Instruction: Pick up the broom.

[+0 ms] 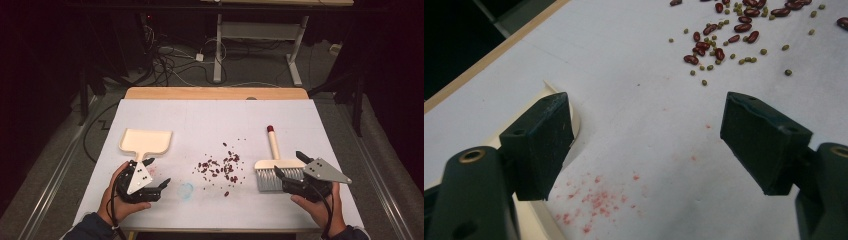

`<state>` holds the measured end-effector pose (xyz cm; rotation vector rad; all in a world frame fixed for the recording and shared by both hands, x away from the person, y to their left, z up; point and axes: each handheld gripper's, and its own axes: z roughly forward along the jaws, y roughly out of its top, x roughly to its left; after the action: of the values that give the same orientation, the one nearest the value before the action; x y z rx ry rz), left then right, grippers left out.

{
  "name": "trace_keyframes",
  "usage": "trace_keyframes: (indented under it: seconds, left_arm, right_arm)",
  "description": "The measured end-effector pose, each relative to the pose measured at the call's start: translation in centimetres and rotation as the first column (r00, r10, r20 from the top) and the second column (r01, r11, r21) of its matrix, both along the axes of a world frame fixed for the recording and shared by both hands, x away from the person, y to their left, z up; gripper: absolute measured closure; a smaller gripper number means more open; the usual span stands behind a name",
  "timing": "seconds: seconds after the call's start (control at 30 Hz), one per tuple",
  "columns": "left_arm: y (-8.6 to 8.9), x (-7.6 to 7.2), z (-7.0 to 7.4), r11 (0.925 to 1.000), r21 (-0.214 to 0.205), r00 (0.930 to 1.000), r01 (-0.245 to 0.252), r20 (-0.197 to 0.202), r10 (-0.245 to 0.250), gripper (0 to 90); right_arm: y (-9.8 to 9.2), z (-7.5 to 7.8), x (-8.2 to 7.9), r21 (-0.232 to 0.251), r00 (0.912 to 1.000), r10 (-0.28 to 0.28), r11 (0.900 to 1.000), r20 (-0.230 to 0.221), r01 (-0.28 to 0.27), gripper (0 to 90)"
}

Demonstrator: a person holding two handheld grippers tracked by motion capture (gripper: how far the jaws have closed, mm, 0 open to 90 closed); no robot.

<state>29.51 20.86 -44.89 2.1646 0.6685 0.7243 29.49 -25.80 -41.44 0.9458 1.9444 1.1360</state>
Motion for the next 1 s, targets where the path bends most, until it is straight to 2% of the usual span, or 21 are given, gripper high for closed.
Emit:
trace_keyframes:
  seconds: [0.07, 0.17, 0.3, 0.37, 0.4, 0.47, 0.6, 0.67, 0.73, 0.8, 0.83, 0.87, 0.9, 0.93, 0.97, 1.0]
  left_arm:
    - [-0.1, 0.1, 0.0, 1.0000, 0.002, 1.0000, 0.003, 0.000, -0.003, 20.4]
    - [-0.3, 0.2, -0.1, 0.9999, 0.008, 0.9999, 0.011, -0.002, -0.011, 20.5]
    - [-0.4, 0.1, -0.2, 0.9997, 0.014, 0.9998, 0.019, -0.007, -0.018, 20.8]
    - [-0.5, 0.1, -0.3, 0.9996, 0.021, 0.9997, 0.021, -0.010, -0.021, 20.8]
    - [-0.5, 0.1, -0.3, 0.9996, 0.019, 0.9997, 0.021, -0.012, -0.020, 20.8]
    - [-0.5, 0.2, -0.3, 0.9997, 0.017, 0.9997, 0.020, -0.015, -0.020, 20.8]
    - [-0.8, 0.1, -0.4, 0.9992, 0.023, 0.9993, 0.032, -0.020, -0.031, 20.8]
    - [-0.9, 0.2, -0.5, 0.9989, 0.027, 0.9990, 0.039, -0.024, -0.038, 20.8]
    - [-1.0, 0.4, -0.5, 0.9990, 0.024, 0.9989, 0.039, -0.029, -0.038, 20.9]
    - [-1.0, 0.4, -0.6, 0.9989, 0.025, 0.9987, 0.040, -0.032, -0.040, 20.9]
    - [-1.1, 0.3, -0.6, 0.9987, 0.028, 0.9985, 0.042, -0.036, -0.041, 20.9]
    - [-1.1, 0.3, -0.6, 0.9987, 0.028, 0.9985, 0.042, -0.037, -0.041, 21.2]
    - [-1.1, 0.3, -0.6, 0.9987, 0.029, 0.9985, 0.042, -0.037, -0.041, 21.3]
    - [-1.1, 0.2, -0.6, 0.9987, 0.029, 0.9985, 0.042, -0.037, -0.041, 21.3]
    - [-1.1, 0.2, -0.6, 0.9987, 0.030, 0.9985, 0.043, -0.035, -0.042, 21.3]
    - [-1.1, 0.1, -0.6, 0.9987, 0.029, 0.9985, 0.043, -0.036, -0.041, 21.3]
  right_arm:
    - [0.0, -0.1, -0.1, -0.003, 1.0000, -0.004, 1.0000, -0.006, 0.004, 20.1]
    - [-0.1, -0.1, -0.2, -0.037, 0.9997, -0.023, 0.9991, -0.003, 0.022, 20.4]
    - [0.0, 0.0, 0.1, -0.107, 0.9941, -0.108, 0.9885, -0.009, 0.106, 23.8]
    - [0.0, 0.2, 0.4, -0.116, 0.9913, -0.130, 0.9852, -0.022, 0.126, 23.7]
    - [-0.1, 0.3, 0.6, -0.132, 0.9895, -0.142, 0.9817, -0.027, 0.138, 23.6]
    - [-0.2, 0.7, 1.3, -0.134, 0.9838, -0.175, 0.9767, -0.039, 0.168, 24.3]
    - [-0.5, 1.6, 3.6, -0.140, 0.9698, -0.222, 0.9683, -0.102, 0.207, 25.0]
    - [-0.5, 1.9, 5.2, -0.135, 0.9604, -0.236, 0.9669, -0.148, 0.217, 25.9]
    - [-0.2, 2.0, 7.1, -0.139, 0.9476, -0.234, 0.9684, -0.218, 0.207, 27.1]
    - [0.3, 1.8, 9.0, -0.168, 0.9310, -0.252, 0.9624, -0.264, 0.213, 28.8]
    - [0.6, 1.5, 10.0, -0.187, 0.9186, -0.271, 0.9567, -0.288, 0.224, 29.4]
    - [1.0, 1.3, 10.9, -0.238, 0.9061, -0.300, 0.9426, -0.298, 0.234, 29.7]
    - [1.6, 0.9, 11.7, -0.310, 0.8939, -0.337, 0.9189, -0.296, 0.244, 29.7]
    - [2.0, 0.6, 12.3, -0.356, 0.8849, -0.354, 0.9034, -0.303, 0.239, 30.3]
    - [2.3, 0.3, 12.9, -0.354, 0.8777, -0.348, 0.9072, -0.329, 0.227, 31.7]
    - [2.4, 0.0, 13.6, -0.342, 0.8652, -0.337, 0.9159, -0.372, 0.209, 31.8]
